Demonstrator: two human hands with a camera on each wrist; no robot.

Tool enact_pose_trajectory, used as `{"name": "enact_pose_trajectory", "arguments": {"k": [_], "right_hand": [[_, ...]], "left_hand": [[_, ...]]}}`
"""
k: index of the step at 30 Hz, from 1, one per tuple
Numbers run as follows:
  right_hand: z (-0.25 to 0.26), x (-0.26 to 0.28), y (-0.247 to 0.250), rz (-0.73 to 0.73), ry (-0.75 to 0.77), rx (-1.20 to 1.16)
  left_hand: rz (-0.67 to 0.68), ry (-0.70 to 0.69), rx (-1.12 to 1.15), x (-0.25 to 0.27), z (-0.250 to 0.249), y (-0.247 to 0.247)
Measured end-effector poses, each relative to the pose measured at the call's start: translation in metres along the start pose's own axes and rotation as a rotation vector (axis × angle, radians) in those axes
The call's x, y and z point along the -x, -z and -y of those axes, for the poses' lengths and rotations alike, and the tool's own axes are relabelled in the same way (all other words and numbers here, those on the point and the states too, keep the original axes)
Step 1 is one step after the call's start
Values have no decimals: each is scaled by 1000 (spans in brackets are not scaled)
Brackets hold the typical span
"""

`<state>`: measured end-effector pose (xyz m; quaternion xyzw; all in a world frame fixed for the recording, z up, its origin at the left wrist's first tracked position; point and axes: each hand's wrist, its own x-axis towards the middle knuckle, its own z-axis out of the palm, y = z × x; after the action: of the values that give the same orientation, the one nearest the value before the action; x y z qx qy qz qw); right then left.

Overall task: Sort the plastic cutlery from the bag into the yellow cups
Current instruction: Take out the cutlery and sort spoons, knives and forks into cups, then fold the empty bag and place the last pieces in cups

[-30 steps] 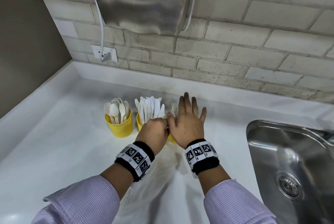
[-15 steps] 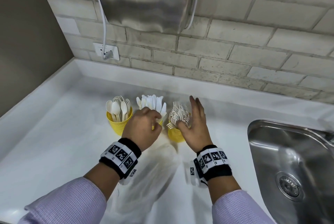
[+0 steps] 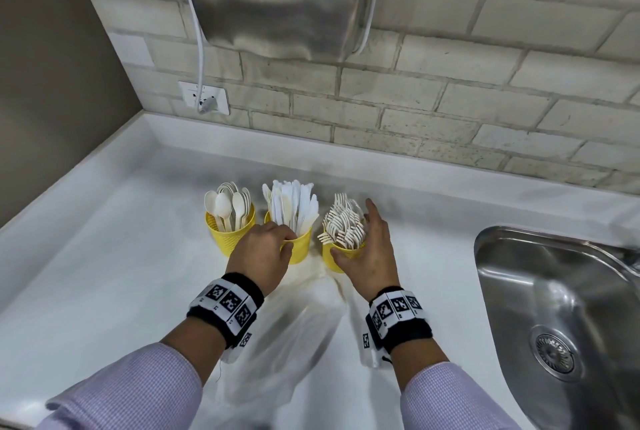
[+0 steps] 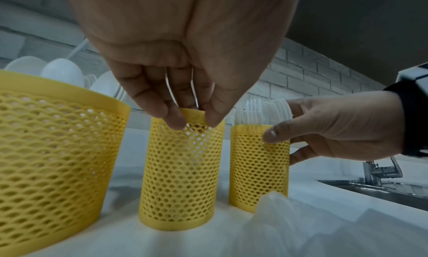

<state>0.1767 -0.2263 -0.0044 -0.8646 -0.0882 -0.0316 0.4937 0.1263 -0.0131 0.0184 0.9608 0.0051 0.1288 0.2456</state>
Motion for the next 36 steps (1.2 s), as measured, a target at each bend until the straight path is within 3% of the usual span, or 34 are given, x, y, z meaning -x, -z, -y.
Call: {"name": "enact_pose_trajectory", "arguments": {"k": [13,22,24,29,33,36], "right_hand": [[-3,11,-2,-21,44,73],[8,22,8,-70,50,50],[7,28,11,-104,55,4],[-1,45,10,-176,-45,-120],[-4,61,7,-197,-131,-164],[1,77,6,-258,-70,-113]], "left_hand": [[22,-19,25,9,3,5],[-50,75,38,37,-1,23],[41,125,12,49,9,22],[528,307,-208,72,31,12],[646,347,-221,87,33,5],[652,348,-231,92,29,5]]}}
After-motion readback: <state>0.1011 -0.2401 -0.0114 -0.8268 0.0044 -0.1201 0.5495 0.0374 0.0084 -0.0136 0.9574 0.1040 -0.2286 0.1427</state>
